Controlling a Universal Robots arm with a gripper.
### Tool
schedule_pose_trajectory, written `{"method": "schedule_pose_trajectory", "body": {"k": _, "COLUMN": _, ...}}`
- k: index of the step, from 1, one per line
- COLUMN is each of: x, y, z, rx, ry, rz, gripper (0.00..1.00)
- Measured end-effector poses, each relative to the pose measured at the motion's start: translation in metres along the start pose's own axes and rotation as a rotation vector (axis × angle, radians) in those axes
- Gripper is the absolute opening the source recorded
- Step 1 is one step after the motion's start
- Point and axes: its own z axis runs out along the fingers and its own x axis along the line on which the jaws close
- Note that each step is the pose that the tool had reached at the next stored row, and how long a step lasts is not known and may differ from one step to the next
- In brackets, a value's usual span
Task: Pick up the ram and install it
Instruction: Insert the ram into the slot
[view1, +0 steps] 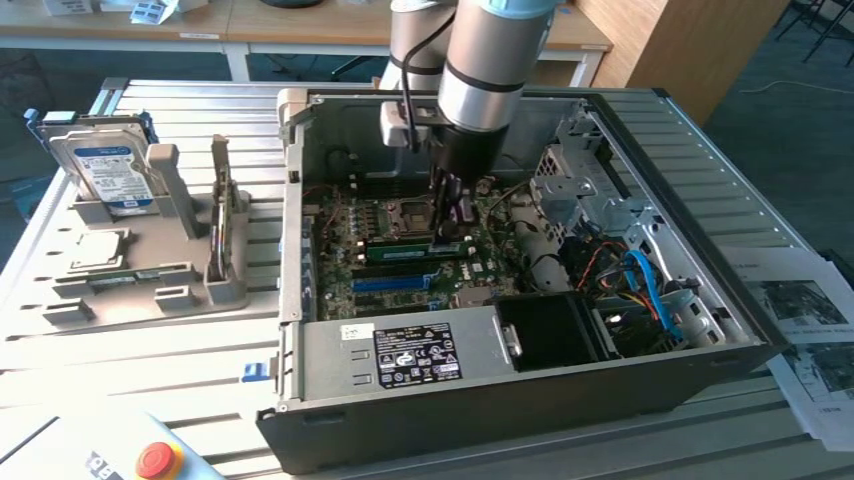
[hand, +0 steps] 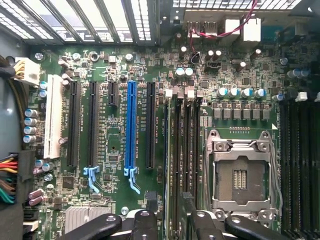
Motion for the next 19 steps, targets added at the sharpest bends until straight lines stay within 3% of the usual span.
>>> {"method": "schedule_pose_trajectory", "body": {"k": 19, "x": 0.0, "y": 0.0014, "z": -0.0239, "rx": 0.0, "ry": 0.0001, "rz": 0.0, "gripper": 0.31}}
